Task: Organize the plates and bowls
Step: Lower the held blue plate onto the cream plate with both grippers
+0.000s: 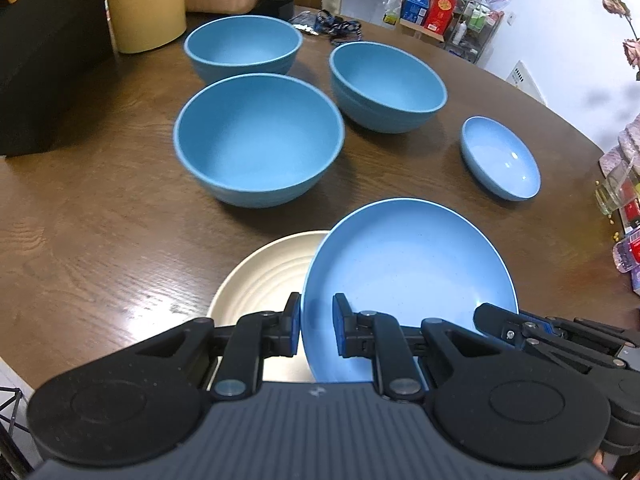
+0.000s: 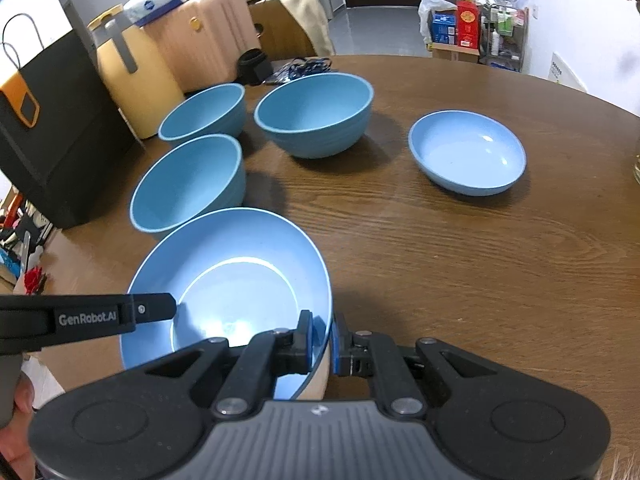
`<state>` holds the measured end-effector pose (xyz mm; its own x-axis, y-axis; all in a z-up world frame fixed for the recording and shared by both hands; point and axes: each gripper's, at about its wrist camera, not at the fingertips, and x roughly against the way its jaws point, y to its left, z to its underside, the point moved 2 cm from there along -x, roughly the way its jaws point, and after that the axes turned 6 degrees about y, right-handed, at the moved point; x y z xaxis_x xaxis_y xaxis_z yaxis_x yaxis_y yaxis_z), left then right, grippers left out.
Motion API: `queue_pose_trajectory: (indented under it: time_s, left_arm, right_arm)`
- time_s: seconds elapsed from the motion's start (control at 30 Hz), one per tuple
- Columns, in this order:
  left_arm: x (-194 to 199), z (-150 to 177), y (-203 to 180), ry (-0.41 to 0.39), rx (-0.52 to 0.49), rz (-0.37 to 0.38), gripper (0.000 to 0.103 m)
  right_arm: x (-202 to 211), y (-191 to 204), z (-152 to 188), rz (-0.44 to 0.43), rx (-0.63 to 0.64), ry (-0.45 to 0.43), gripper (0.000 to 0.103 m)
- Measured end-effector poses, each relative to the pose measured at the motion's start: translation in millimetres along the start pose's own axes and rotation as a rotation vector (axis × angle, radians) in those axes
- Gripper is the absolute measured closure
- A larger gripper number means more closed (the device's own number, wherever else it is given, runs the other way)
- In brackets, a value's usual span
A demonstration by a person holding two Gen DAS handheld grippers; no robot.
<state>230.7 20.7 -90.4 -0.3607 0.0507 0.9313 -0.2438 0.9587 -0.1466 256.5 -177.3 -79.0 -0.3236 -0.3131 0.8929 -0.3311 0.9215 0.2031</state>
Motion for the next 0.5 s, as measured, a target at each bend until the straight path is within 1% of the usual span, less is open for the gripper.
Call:
queue_pose_trajectory:
  time_s: [0.2, 0.5]
  left_arm:
    - [-4, 5, 18, 0.018, 0.005, -0.006, 0.086]
    - [-10, 11, 32, 0.043, -0.011, -0.014, 0.086]
  right_arm:
    - [-9, 17, 7, 0.003, 0.012, 0.022, 0.094]
    - [-21, 33, 16, 0.010, 0.007, 0.045, 0.094]
